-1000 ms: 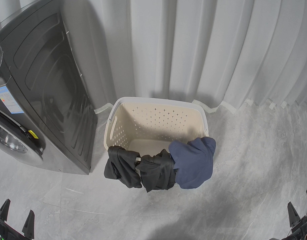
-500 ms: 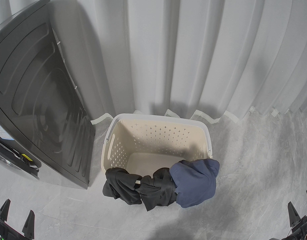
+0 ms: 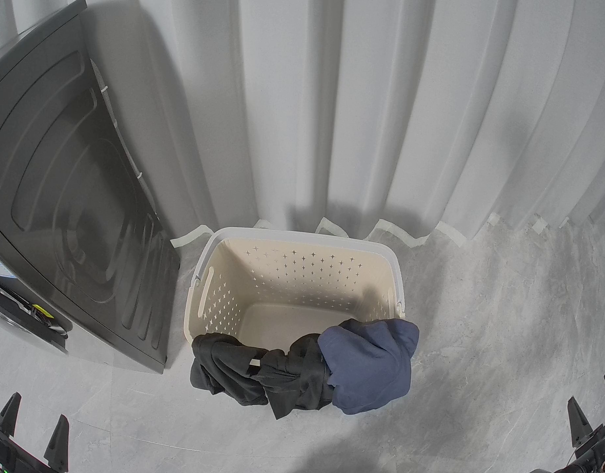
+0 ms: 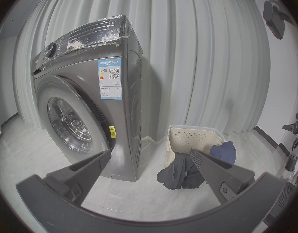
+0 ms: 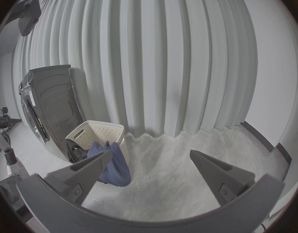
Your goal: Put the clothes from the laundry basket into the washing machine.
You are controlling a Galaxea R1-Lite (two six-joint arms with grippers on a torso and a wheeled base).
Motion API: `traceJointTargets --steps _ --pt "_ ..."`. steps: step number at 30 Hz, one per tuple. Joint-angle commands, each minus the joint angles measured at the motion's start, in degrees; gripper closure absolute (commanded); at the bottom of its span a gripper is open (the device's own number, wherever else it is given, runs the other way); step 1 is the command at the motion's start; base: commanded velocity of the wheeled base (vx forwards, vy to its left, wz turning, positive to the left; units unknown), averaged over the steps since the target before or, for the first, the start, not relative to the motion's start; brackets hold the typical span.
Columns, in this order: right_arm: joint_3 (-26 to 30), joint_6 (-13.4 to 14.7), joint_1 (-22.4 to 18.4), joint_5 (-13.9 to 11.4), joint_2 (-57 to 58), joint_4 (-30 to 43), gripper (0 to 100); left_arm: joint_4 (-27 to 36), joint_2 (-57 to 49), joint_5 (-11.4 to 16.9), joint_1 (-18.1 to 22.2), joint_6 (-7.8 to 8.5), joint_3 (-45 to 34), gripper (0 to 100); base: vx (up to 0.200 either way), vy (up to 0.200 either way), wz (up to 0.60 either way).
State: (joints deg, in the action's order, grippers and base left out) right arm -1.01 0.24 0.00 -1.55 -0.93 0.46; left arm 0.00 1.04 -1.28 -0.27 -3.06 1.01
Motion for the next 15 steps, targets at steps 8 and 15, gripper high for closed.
traceJointTargets --steps 8,15 --pt "0.9 0.0 0.1 0.0 0.7 0.0 0 0.0 -0.9 0.0 0.0 -0.02 -1.0 0 0.2 0.0 0.0" --pt "0.9 0.0 0.1 0.0 0.7 0.0 0 0.0 -0.9 0.0 0.0 -0.02 -1.0 0 0.2 0.0 0.0"
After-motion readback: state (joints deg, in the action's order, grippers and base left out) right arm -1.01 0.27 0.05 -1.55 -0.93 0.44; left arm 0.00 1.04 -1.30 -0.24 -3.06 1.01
